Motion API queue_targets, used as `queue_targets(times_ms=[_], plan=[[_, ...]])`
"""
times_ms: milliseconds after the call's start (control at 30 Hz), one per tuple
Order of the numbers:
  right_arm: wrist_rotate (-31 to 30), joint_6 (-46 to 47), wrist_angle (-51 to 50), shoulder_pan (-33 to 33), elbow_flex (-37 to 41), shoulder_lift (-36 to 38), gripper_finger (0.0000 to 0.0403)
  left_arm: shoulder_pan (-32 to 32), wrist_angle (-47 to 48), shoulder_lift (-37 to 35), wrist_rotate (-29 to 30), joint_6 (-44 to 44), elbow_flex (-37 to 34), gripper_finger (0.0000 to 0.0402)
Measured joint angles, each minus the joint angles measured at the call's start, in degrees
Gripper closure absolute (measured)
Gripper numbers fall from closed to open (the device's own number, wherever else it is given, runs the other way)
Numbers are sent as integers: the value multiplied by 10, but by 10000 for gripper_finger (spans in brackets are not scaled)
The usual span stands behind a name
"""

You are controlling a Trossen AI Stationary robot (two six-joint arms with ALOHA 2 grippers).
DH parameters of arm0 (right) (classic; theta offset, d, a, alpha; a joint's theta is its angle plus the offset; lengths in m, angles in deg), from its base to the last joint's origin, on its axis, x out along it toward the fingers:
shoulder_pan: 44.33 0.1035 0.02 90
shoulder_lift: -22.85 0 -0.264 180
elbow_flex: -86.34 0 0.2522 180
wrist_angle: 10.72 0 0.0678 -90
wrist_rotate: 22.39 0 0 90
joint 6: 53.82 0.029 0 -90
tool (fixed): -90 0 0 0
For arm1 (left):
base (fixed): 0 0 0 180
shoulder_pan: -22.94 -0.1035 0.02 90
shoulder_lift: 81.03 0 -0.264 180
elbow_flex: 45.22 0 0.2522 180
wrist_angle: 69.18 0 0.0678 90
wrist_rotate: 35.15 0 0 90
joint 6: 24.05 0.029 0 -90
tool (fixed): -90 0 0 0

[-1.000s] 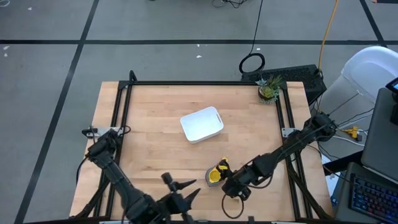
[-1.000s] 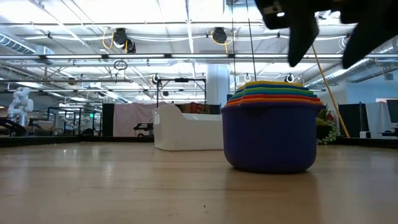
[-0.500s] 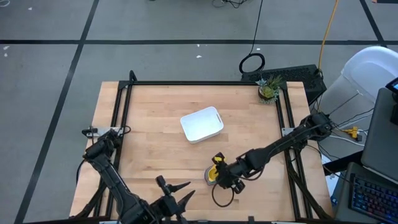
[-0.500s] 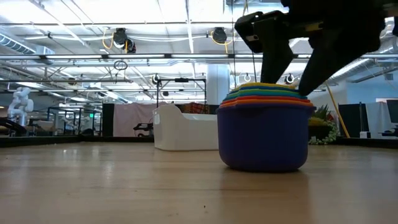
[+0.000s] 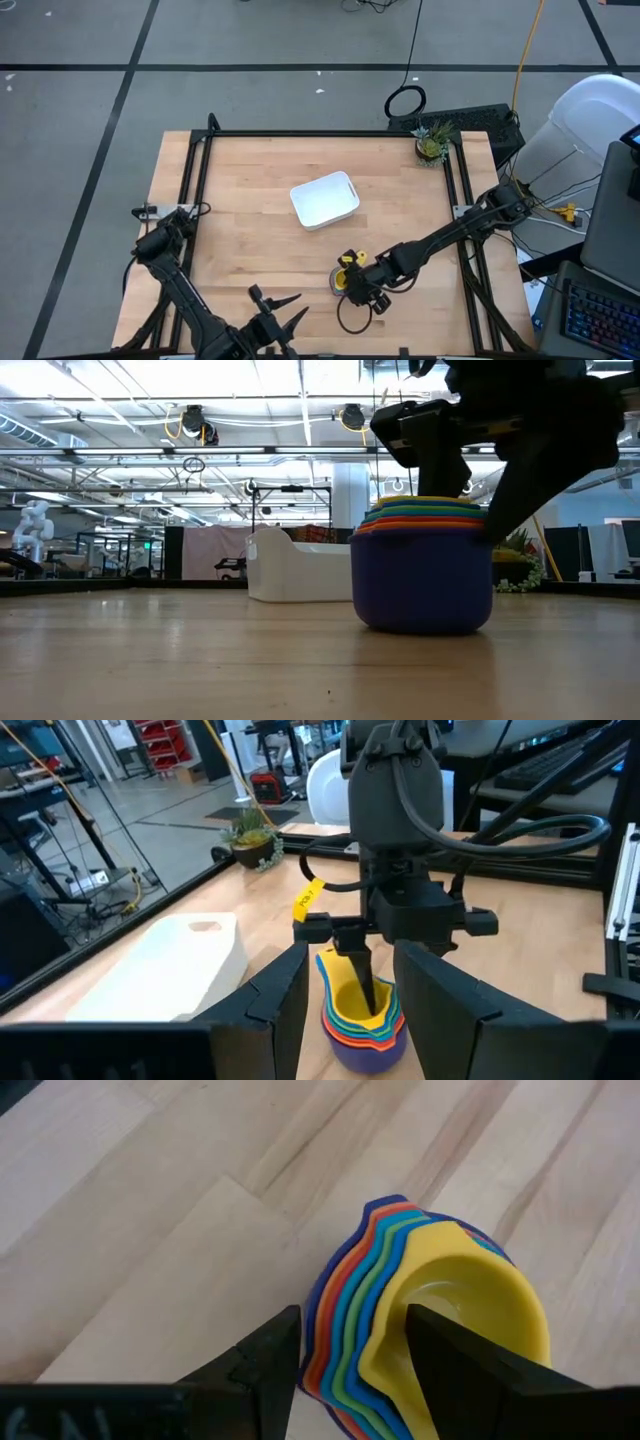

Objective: Nest measuring cups in basket
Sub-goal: Adjust the stacked measuring cups closer to the bin

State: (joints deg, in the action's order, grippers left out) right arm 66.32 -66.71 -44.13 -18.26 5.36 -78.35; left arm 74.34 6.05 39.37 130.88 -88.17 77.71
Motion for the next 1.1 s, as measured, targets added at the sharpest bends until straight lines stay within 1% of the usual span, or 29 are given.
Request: queue_targets(times_ms=[200, 367, 533, 600, 733, 833, 933, 1033, 1100], plan=[[5, 23, 7, -12, 0, 0, 227, 2, 0, 0, 5, -2, 0, 250], [33, 50, 8, -23, 0, 0, 227, 2, 0, 0, 5, -5, 0, 250], [30, 86, 1, -32, 0, 0, 227, 2, 0, 0, 5, -5, 0, 250], [21, 96, 2, -35, 0, 0, 227, 2, 0, 0, 5, -5, 0, 250], [-35, 106, 0, -36, 1, 0, 225, 2, 0, 0, 5, -6, 0, 250], [-62, 120, 7, -41, 1, 0, 218, 2, -1, 0, 5, -6, 0, 250], [-66, 137, 17, -51, 1, 0, 211, 2, -2, 0, 5, -7, 0, 250], [-89, 160, 16, -60, 1, 0, 206, 2, -4, 0, 5, -7, 0, 250], [-93, 169, 17, -67, 1, 0, 204, 2, -6, 0, 5, -7, 0, 250]])
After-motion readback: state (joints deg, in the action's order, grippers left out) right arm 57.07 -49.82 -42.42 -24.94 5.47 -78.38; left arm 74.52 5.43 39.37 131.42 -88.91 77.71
